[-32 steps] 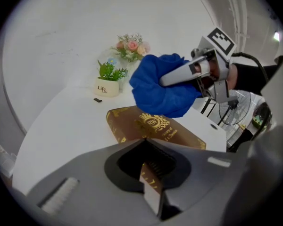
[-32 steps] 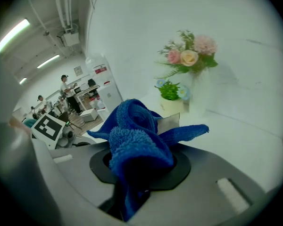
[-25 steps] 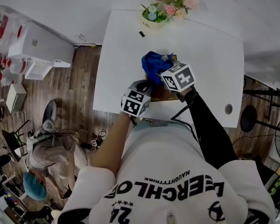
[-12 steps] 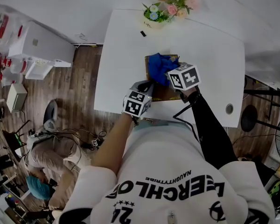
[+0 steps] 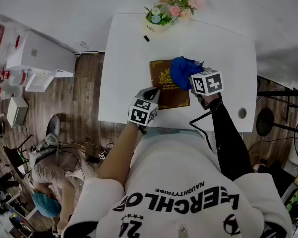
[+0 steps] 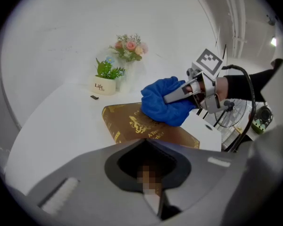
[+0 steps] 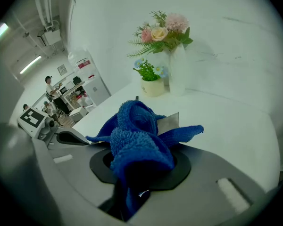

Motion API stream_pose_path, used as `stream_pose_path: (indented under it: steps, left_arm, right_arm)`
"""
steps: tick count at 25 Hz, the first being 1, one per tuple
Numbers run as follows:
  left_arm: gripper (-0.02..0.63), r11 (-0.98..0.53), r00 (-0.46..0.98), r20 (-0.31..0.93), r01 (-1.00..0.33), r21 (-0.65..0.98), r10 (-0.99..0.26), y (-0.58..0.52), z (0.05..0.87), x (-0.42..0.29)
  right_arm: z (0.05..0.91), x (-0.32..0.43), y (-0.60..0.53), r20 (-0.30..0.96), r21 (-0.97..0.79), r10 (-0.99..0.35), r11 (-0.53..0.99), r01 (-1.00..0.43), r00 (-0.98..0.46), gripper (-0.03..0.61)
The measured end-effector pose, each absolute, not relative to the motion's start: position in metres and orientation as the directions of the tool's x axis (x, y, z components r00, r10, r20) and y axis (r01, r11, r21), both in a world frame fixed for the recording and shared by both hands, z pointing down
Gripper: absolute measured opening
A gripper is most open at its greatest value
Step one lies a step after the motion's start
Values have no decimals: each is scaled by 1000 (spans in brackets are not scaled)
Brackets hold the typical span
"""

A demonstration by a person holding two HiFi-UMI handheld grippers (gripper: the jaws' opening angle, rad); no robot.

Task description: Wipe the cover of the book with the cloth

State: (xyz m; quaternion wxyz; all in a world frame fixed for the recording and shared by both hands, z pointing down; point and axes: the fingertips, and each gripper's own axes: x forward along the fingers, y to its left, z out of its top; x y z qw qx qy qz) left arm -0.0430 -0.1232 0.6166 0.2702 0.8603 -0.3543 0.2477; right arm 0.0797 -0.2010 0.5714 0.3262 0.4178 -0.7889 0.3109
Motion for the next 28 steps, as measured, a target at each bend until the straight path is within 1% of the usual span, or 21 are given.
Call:
stream_pose_path:
  steps: [4,8,10,13,17,19,24,28]
  left_arm:
    - [57,-600,630,614,-743,296,-477,-124,617,-42]
    - [57,-603,633,614,-740,299,-472,-124,617,-42]
    - [57,-604,633,614,-739,298,-472,-124,617,-42]
    - [57,-607,632,613,-739,293,-474,-124,617,-42]
    - [57,-623,629,612,-735,267,-479,-123,617,-40]
    - [57,-632,633,607,-730,261,-480,-123,616,-41]
    - [58,-654,646,587,-716,244,-488,-115,609,-47]
    - [57,-652,661,580,-708,272,-476,-105,609,-49]
  right_arm:
    - [572,102,-203,787,-192,-473,422,-886,-396,100]
    - [577,130,-204,823,-147,-483,328,-933,-300,100]
    - [578,135,-204,826,-145,-485,310,-940,-288,100]
    - [574,131,-202,817,-147,-492,324,-935,-299,100]
    - [553,113,-196,767,-229,-515,338,-913,-383,100]
    - [540,93,-192,732,-267,-519,378,-886,-442,100]
    - [523,30,-181,677,-313,-469,513,-799,-567,100]
    - [526,-10,-173,654,-390,-413,534,-750,-634,100]
